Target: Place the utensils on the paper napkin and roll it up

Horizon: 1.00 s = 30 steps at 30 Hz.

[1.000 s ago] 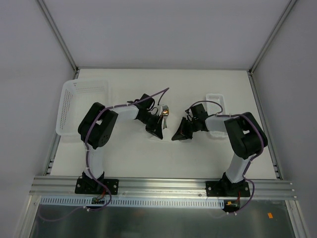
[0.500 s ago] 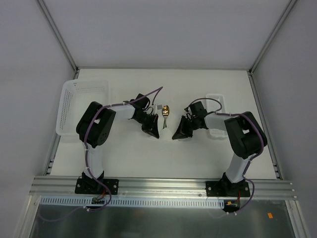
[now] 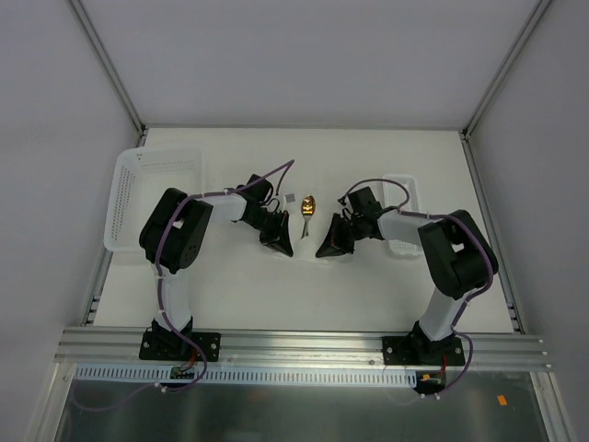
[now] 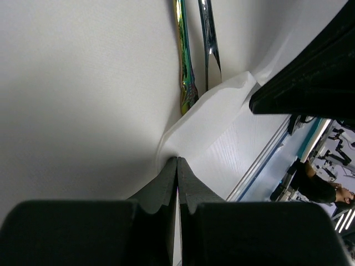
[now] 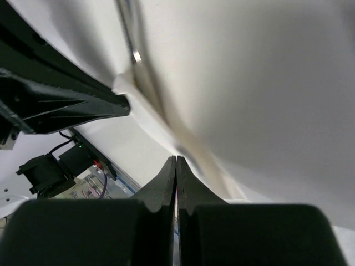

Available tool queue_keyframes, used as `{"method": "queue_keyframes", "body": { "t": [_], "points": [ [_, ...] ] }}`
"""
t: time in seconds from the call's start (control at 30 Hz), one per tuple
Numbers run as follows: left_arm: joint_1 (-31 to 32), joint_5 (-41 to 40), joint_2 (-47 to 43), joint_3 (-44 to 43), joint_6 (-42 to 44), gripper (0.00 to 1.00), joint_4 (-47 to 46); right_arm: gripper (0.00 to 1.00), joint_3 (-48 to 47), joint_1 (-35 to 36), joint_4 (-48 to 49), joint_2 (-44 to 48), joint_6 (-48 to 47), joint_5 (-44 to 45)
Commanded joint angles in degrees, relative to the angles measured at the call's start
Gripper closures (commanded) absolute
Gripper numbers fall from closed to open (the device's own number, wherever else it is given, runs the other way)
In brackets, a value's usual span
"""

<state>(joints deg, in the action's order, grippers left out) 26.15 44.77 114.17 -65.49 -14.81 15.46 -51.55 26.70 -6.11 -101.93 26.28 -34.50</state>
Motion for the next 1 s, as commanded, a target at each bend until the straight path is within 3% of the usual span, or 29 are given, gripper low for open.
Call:
{"method": "queue_keyframes", "body": {
  "t": [0.0, 0.4, 0.97],
  "points": [
    [-0.6, -3.1, 1.6, 0.5, -0.3, 1.00, 1.1, 1.00, -0.3, 2.7, 5.6, 3.1, 3.5, -1.1],
    [-0.6, -2.8, 2.8, 0.1, -0.9, 1.00, 1.1, 1.00, 0.3, 6.7, 14.2, -4.0, 8.6, -0.8],
    [-1.9, -2.4, 3.7, 0.8, -1.1, 1.00, 1.1, 1.00, 9.9, -0.1, 14.1, -0.4, 4.3, -2.9]
  ]
}}
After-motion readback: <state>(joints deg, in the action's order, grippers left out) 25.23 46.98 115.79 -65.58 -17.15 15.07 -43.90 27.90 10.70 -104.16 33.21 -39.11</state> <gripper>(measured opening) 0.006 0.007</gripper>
